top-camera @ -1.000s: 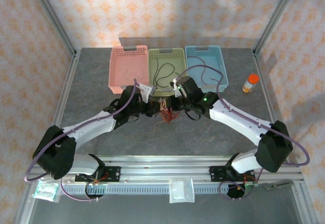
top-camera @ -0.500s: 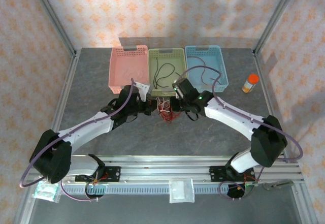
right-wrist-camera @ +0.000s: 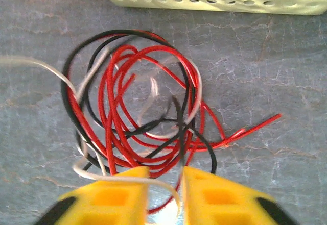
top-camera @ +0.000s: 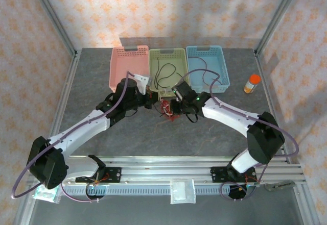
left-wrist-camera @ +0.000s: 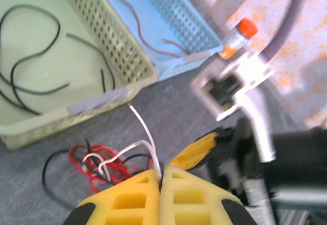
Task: Untangle the cables
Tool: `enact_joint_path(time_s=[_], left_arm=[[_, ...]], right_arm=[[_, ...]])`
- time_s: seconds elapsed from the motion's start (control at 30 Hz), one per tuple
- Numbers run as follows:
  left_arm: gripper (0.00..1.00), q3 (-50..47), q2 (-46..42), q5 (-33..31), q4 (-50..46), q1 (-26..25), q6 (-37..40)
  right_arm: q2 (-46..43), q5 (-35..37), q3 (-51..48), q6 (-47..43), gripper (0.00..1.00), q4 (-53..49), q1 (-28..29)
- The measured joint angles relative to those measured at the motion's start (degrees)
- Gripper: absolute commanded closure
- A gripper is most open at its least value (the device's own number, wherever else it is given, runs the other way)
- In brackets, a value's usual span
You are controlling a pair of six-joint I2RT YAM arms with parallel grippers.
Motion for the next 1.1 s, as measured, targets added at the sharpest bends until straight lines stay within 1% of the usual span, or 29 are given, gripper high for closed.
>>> enact_joint_path(time_s=[0.03, 0.17, 0.23, 0.37, 0.5, 0.6, 0.7, 0.9, 1.03, 1.1], left_arm=[[1.0, 1.0, -0.4, 0.0, -0.2, 0.0, 0.0], [1.0, 5.1, -2.2, 0.3, -0.7, 0.0, -0.2], [1.0, 6.8, -2.6, 0.7, -1.1, 0.0, -0.2], [1.0, 10.4, -2.6, 1.6, -2.7, 0.0, -0.2], [1.0, 13.8, -2.6, 1.6, -4.9, 0.0, -0.2], [1.0, 16.3, -2.4, 1.8, -5.6, 0.0, -0.2], [1.0, 18.6, -2.1, 2.3, -6.2, 0.0, -0.2], [1.0, 23.0, -1.8, 3.1, -8.3, 0.0, -0.6], [1.0, 25.9, -1.8, 3.3, -9.5, 0.0, -0.7], [1.0, 27.4, -1.8, 3.6, -10.2, 0.0, -0.7]], right_arm=[[-0.1, -0.1, -0.6, 0.3, 0.62, 0.4, 0.0], [-2.0, -0.2, -3.0, 1.4, 0.38, 2.2, 0.0], [-4.0, -0.1, -4.0, 2.1, 0.3, 3.5, 0.0], [-10.6, 0.9, -6.5, 2.6, 0.26, 7.4, 0.0], [-18.3, 2.7, -10.0, 3.6, 0.16, 12.8, 0.0], [-22.5, 4.1, -13.0, 3.8, 0.15, 17.0, 0.0], [-23.7, 4.3, -15.5, 3.2, 0.14, 20.7, 0.0], [-21.6, 3.0, -16.0, 1.6, 0.14, 24.6, 0.0], [-19.5, 0.1, -16.0, 1.4, 0.14, 29.8, 0.0], [-16.9, -1.6, -15.9, 1.4, 0.15, 32.6, 0.0]])
